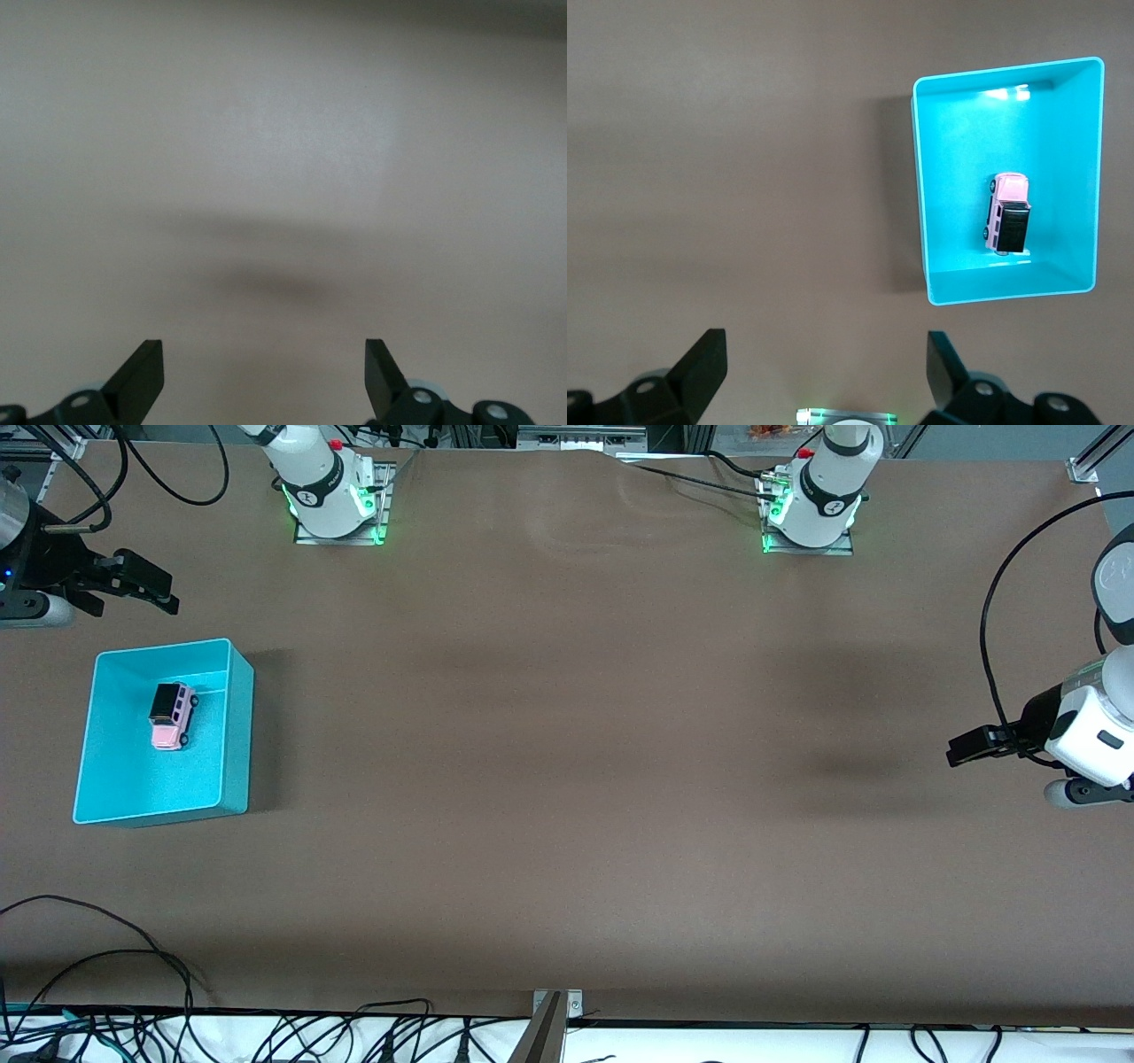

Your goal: Wind and store pink jeep toy

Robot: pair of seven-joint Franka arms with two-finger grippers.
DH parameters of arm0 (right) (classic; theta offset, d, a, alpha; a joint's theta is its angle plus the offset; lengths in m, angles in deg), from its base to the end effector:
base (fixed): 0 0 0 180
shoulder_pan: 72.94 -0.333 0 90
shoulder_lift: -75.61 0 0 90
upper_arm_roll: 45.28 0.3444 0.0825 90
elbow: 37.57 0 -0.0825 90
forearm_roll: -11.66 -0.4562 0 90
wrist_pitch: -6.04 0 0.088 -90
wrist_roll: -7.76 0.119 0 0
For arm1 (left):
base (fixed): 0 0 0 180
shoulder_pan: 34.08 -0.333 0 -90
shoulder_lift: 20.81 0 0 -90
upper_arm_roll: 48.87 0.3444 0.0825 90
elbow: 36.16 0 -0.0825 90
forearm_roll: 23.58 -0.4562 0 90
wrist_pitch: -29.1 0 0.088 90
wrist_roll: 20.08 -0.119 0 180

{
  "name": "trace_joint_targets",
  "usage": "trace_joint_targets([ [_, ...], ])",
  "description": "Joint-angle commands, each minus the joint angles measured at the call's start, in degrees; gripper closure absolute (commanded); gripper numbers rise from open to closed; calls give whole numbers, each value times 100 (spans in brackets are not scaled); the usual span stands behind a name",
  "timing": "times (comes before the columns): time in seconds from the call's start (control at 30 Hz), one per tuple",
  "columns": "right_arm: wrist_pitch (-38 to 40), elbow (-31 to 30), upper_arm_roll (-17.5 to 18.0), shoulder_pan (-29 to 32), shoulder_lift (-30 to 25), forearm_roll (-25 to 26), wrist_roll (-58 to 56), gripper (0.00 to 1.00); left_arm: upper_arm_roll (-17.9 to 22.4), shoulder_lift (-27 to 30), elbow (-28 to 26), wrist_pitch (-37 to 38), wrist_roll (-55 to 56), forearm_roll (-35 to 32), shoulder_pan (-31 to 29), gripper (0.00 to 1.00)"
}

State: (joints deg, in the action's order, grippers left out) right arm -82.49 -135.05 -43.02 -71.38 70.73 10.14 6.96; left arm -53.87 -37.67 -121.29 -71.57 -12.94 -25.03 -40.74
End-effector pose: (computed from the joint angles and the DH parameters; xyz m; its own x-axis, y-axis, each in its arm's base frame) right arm 0.5916 0.0113 0.6199 0.9971 0.0264 -0.0707 0.0248 -0.9994 -0.0241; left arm 0.7267 0.0307 0.5043 0.9882 0.1515 -0.0218 0.1515 -0.9885 -0.0022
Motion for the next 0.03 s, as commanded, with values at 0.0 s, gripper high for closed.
trace_joint_targets([
  [0.0, 108, 72, -6, -7, -22, 47, -43, 0, -27, 7, 15, -5, -108, -118, -28, 0],
])
